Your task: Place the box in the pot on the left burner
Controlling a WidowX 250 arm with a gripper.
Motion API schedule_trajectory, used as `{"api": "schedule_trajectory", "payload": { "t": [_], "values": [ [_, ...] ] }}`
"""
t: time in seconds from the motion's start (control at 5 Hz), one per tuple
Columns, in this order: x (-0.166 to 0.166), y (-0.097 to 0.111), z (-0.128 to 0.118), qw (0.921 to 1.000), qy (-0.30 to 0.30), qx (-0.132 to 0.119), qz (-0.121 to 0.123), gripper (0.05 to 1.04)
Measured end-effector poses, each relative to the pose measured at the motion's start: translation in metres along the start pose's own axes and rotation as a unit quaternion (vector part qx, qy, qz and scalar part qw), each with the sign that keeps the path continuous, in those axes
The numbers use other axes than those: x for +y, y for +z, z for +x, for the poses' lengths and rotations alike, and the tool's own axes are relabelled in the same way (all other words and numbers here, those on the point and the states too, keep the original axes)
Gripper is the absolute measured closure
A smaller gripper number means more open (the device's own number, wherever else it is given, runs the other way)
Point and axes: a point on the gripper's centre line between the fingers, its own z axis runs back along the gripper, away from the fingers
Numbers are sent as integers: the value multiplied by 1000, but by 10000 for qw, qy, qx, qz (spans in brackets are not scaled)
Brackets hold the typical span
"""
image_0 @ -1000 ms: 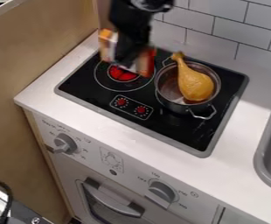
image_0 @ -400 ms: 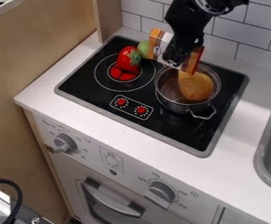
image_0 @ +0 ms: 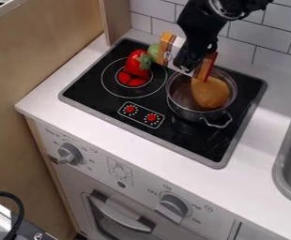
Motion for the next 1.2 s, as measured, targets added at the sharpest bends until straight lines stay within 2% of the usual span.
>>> {"api": "schedule_trajectory", "payload": {
  "t": [0.8, 1.0, 1.2],
  "values": [
    [22, -4, -7, 9996, -219, -69, 137, 733],
    [25, -8, -9, 9995, -301, -63, 122, 674],
    [24, -2, -4, 9995, -319, -17, 7, 380]
  ]
}}
